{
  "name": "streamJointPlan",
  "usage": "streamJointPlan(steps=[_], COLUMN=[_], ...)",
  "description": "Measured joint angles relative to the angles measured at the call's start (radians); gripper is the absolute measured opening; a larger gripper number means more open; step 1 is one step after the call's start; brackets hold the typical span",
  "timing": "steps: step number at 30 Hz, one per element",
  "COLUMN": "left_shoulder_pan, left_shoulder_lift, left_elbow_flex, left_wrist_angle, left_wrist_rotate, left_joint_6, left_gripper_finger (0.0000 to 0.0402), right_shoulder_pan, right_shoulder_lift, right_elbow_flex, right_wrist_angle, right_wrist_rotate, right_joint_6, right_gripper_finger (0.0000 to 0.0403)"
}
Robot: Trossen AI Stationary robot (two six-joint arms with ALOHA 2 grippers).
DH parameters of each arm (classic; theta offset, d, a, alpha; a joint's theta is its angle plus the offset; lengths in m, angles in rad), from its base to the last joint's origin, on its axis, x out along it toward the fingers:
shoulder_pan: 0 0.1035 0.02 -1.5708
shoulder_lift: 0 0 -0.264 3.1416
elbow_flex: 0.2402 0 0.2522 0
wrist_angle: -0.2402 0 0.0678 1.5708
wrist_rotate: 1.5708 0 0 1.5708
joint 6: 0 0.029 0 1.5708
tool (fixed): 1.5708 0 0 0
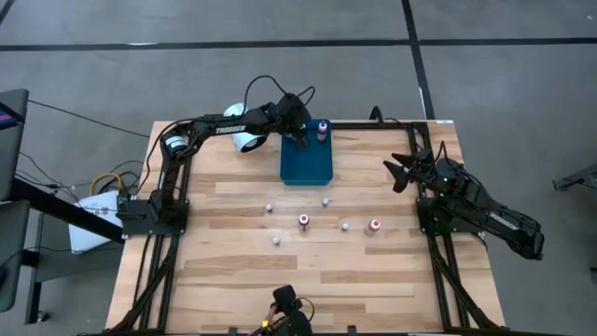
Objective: Pick & Place food coloring
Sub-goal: Put the large green food coloring bottle into the blue bin, then put the large orange food coloring bottle into the blue bin
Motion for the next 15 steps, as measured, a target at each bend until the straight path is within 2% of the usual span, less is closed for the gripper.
streamJointPlan(steps=[7,15], left_shoulder_pan=[0.0,0.0], left_shoulder_lift=[-0.004,-0.049], left_elbow_flex=[0.0,0.001], left_wrist_angle=[0.017,0.023], left_wrist_rotate=[-0.002,-0.005], left_joint_6=[0.02,0.004], left_gripper_finger=[0.0195,0.0199], right_shoulder_pan=[0.0,0.0], right_shoulder_lift=[0.0,0.0], right_elbow_flex=[0.0,0.0], right_wrist_angle=[0.0,0.0], right_wrist_rotate=[-0.001,-0.001], right_joint_6=[0.0,0.0], right_gripper_finger=[0.0225,0.0225])
